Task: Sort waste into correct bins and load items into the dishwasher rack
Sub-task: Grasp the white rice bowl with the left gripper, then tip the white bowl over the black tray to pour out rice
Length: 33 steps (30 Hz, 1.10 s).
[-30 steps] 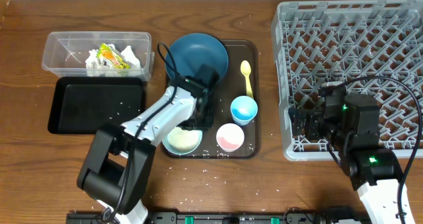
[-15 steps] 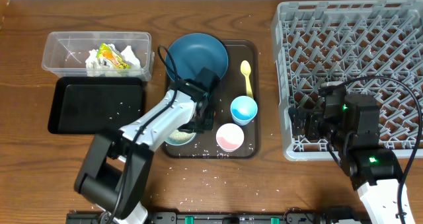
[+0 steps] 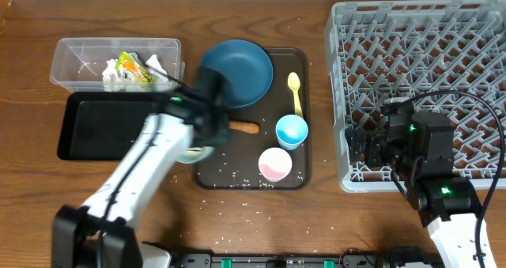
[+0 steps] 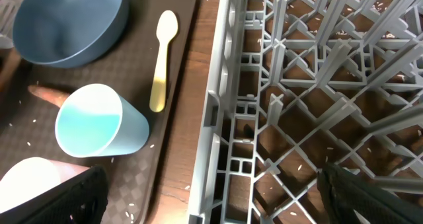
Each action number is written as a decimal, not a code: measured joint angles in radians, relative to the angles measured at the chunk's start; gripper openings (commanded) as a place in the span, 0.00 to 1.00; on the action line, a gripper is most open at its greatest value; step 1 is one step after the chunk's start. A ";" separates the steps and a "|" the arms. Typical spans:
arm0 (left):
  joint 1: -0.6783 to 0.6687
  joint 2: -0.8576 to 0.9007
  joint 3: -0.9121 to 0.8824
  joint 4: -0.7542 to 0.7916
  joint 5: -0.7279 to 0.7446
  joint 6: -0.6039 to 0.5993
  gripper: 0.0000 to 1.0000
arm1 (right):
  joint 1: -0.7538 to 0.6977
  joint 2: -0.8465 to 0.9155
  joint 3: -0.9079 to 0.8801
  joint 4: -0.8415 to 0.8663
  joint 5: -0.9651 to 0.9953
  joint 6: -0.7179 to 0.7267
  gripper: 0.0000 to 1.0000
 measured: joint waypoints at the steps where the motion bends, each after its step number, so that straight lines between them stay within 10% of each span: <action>1: 0.049 -0.013 0.001 0.000 0.017 0.020 0.06 | 0.000 0.000 0.000 0.000 0.000 0.000 0.99; 18: 0.771 0.045 0.003 0.070 0.642 0.349 0.06 | 0.000 0.000 0.000 0.000 0.000 0.000 0.99; 33: 1.027 0.353 0.009 0.271 1.322 0.377 0.06 | 0.000 0.000 0.000 0.000 0.000 0.000 0.99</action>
